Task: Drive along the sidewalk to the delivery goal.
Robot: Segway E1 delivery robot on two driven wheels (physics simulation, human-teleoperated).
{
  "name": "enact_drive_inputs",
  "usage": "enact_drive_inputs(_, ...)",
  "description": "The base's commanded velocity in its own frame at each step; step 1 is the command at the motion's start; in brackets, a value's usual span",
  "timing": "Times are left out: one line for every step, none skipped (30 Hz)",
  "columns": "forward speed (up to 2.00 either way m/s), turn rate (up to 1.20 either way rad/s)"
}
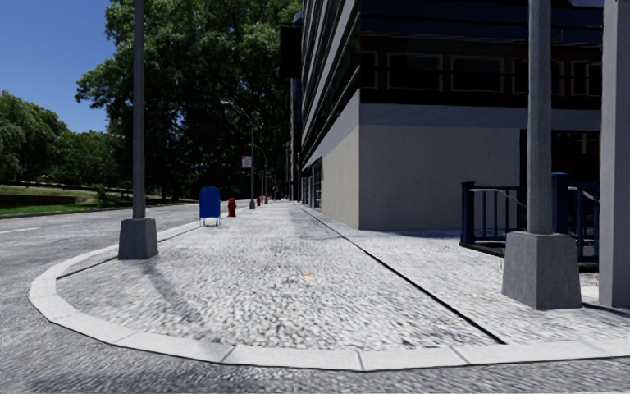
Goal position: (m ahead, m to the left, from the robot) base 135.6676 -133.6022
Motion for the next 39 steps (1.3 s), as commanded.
enact_drive_inputs(2.0, 0.0)
enact_drive_inputs(2.0, 0.07)
enact_drive_inputs(2.0, 0.12)
enact_drive_inputs(2.0, 0.2)
enact_drive_inputs(2.0, 0.2)
enact_drive_inputs(2.0, 0.31)
enact_drive_inputs(2.0, 0.34)
enact_drive_inputs(2.0, 0.34)
enact_drive_inputs(2.0, 0.34)
enact_drive_inputs(2.0, 0.35)
enact_drive_inputs(2.0, 0.32)
enact_drive_inputs(2.0, 0.23)
enact_drive_inputs(2.0, 0.23)
enact_drive_inputs(2.0, 0.2)
enact_drive_inputs(2.0, 0.21)
enact_drive_inputs(2.0, 0.22)
enact_drive_inputs(2.0, 0.21)
enact_drive_inputs(2.0, 0.21)
enact_drive_inputs(2.0, 0.12)
enact_drive_inputs(2.0, 0.01)
enact_drive_inputs(2.0, 0.0)
enact_drive_inputs(2.0, 0.0)
enact_drive_inputs(2.0, 0.0)
enact_drive_inputs(2.0, 0.0)
enact_drive_inputs(2.0, 0.02)
enact_drive_inputs(2.0, 0.02)
enact_drive_inputs(2.0, 0.15)
enact_drive_inputs(2.0, 0.21)
enact_drive_inputs(2.0, 0.23)
enact_drive_inputs(2.0, 0.23)
enact_drive_inputs(2.0, 0.2)
enact_drive_inputs(2.0, 0.12)
enact_drive_inputs(2.0, 0.07)
enact_drive_inputs(2.0, 0.07)
enact_drive_inputs(2.0, 0.05)
enact_drive_inputs(2.0, 0.04)
enact_drive_inputs(2.0, 0.04)
enact_drive_inputs(2.0, 0.04)
enact_drive_inputs(2.0, 0.04)
